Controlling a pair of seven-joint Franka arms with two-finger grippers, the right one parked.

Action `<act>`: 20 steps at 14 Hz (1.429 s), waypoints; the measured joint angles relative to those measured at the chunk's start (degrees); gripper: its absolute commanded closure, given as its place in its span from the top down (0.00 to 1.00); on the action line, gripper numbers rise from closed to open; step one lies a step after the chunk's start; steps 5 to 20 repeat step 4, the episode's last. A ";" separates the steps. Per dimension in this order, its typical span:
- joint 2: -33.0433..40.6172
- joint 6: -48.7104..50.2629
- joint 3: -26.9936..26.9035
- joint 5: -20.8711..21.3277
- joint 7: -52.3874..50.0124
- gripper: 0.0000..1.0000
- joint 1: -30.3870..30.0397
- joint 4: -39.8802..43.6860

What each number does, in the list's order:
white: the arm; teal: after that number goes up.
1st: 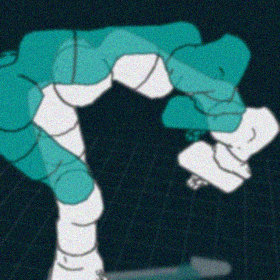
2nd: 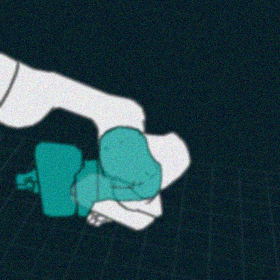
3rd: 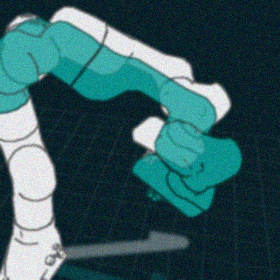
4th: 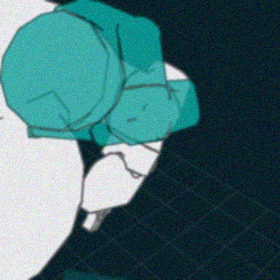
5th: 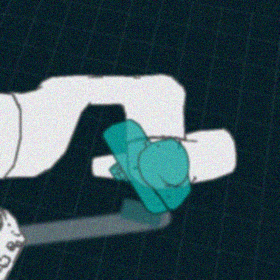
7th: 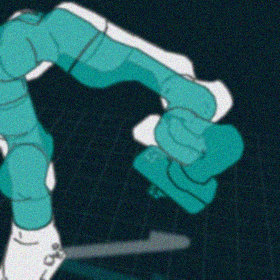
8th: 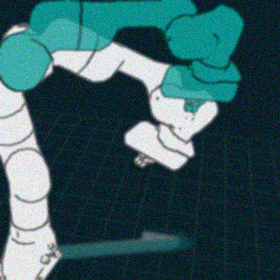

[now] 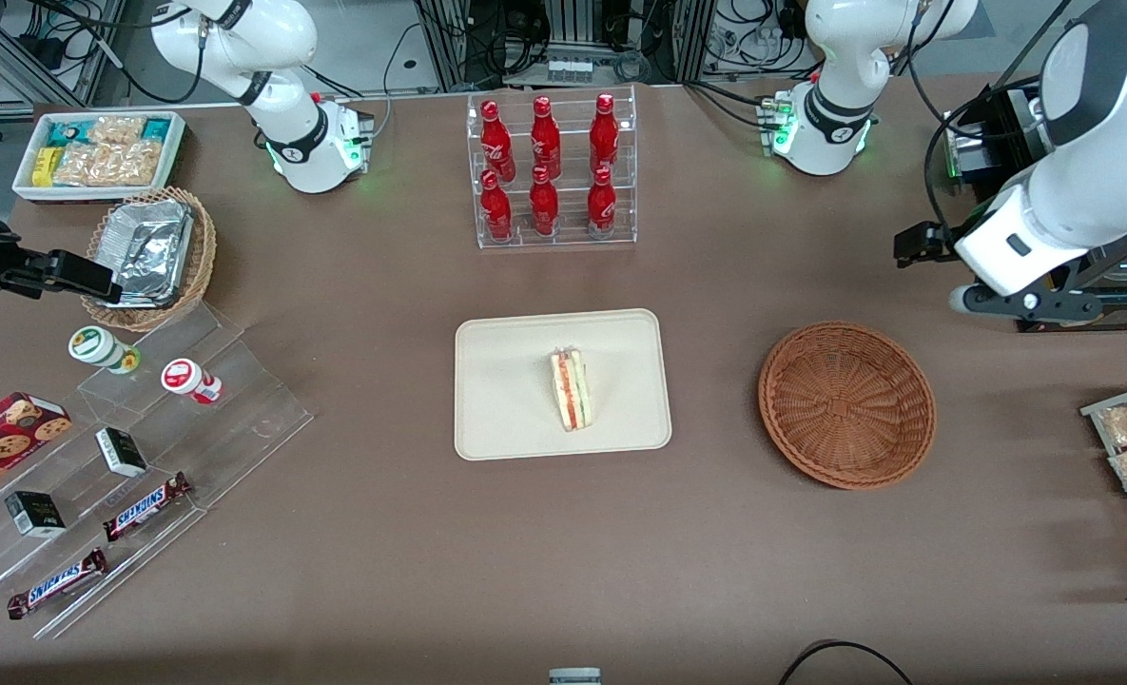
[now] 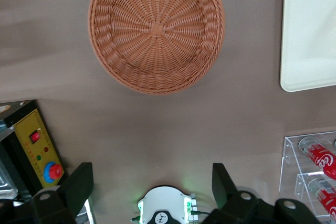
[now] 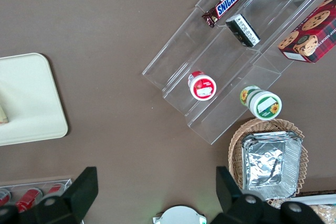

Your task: Place sandwich from basket to tray

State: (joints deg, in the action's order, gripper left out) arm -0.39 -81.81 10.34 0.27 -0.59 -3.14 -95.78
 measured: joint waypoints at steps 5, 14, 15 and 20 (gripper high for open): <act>1.75 1.86 -3.56 0.06 2.70 1.00 -0.33 0.95; 1.75 1.86 -3.56 0.06 2.70 1.00 -0.33 0.95; 1.75 1.86 -3.56 0.06 2.70 1.00 -0.33 0.95; 1.75 1.86 -3.56 0.06 2.70 1.00 -0.33 0.95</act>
